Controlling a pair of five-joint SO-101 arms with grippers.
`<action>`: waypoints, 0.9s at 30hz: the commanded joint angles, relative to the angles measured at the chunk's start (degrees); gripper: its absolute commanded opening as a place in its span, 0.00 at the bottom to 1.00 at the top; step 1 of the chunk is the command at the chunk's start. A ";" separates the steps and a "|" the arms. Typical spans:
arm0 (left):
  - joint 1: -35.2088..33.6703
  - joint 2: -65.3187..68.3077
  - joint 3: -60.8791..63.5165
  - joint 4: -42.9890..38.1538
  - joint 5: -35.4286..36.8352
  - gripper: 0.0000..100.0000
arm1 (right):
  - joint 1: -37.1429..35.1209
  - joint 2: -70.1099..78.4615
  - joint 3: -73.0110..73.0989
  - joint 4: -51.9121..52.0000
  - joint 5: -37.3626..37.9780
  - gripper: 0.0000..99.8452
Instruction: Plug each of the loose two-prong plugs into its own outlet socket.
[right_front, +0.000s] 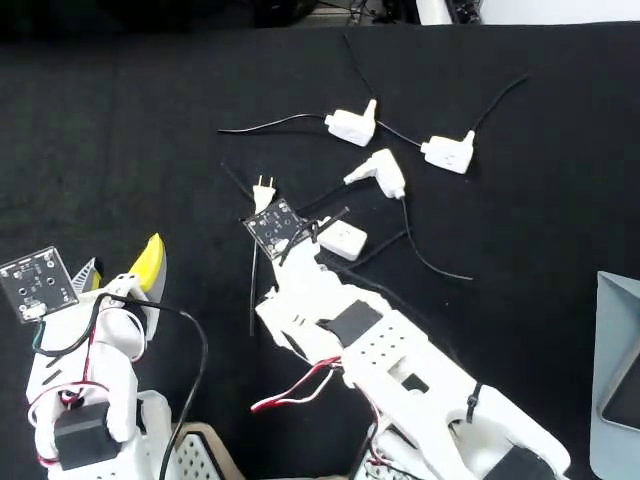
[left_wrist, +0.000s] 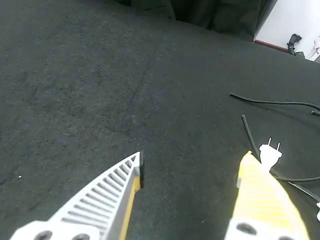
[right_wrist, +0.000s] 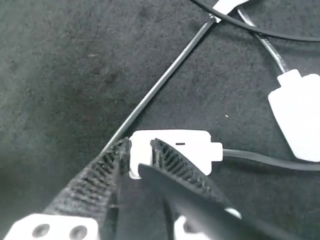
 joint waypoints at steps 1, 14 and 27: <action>-0.22 -0.26 -0.75 -1.67 0.09 0.31 | 2.64 0.13 -1.63 0.70 -0.18 0.01; -0.22 -0.26 -0.75 -1.67 0.09 0.31 | 2.37 4.26 -0.22 -0.09 2.29 0.01; -0.31 -0.26 -0.75 -1.58 0.09 0.31 | 2.20 14.37 -4.79 -0.62 2.37 0.01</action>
